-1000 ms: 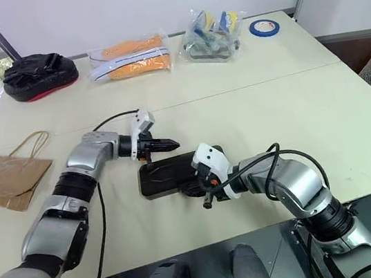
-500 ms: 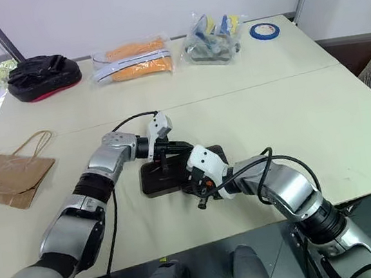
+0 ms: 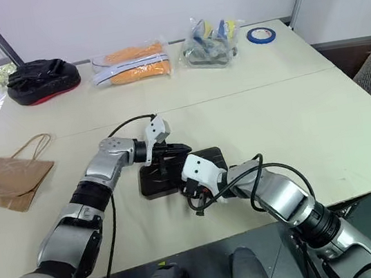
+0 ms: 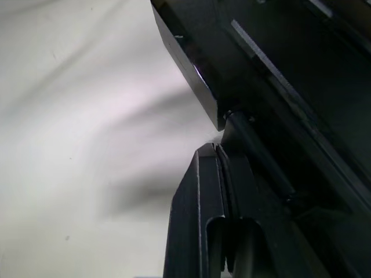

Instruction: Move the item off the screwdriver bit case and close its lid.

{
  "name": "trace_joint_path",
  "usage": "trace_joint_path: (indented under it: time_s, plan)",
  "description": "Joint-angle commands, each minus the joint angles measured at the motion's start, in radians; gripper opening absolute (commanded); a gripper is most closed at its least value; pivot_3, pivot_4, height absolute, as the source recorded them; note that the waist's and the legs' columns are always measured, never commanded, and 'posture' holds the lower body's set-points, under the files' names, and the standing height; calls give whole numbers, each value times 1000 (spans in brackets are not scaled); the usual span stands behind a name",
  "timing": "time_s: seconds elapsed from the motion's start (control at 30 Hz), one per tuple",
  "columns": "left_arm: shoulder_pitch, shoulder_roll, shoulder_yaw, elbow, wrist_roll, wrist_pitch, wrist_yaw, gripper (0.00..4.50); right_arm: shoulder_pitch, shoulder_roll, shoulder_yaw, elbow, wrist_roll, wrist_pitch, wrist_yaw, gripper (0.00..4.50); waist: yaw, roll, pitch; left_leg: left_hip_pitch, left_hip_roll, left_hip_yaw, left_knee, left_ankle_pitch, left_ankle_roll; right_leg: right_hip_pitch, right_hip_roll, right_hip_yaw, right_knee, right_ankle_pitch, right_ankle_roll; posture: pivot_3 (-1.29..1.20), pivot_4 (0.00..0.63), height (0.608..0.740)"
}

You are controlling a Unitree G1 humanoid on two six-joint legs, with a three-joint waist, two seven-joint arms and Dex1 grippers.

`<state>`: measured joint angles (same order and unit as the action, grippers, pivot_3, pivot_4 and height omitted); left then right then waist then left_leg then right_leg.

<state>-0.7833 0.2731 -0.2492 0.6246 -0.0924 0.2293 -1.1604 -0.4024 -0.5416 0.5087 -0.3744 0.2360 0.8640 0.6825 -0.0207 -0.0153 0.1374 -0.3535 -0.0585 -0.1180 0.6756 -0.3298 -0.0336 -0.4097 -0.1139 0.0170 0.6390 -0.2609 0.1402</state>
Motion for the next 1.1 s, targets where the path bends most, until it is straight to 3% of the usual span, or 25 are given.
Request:
trace_joint_path:
  time_s: [0.03,0.33,0.6,0.87,1.1]
  plan:
    - [82,-6,-79,22,35,42,-61,0,-37,-9,-50,83,-116,-42,-107,29,0,0,0,0,0,0,0,0,0,0,0,0,0,0,0,0,150,740]
    - [105,11,-49,-23,15,63,-36,0,-40,-57,-65,7,-95,-6,-48,29,2,1,0,1,1,0,-1,0,0,0,1,1,-1,0,0,0,150,740]
    - [122,75,63,-182,-57,135,11,0,16,-235,-200,-209,100,62,146,29,9,2,1,-3,-2,0,-2,-2,2,1,-3,0,-8,0,0,0,150,740]
    - [170,194,236,-550,-226,374,98,0,9,-372,-412,-270,259,112,254,29,9,2,15,-4,-1,0,-7,-1,2,-3,-3,0,-8,0,0,0,150,740]
    - [363,337,416,-941,-391,583,189,0,-65,-459,-524,-179,289,51,323,29,7,3,21,-5,0,3,-9,1,-2,-5,-5,2,-10,0,0,0,150,740]
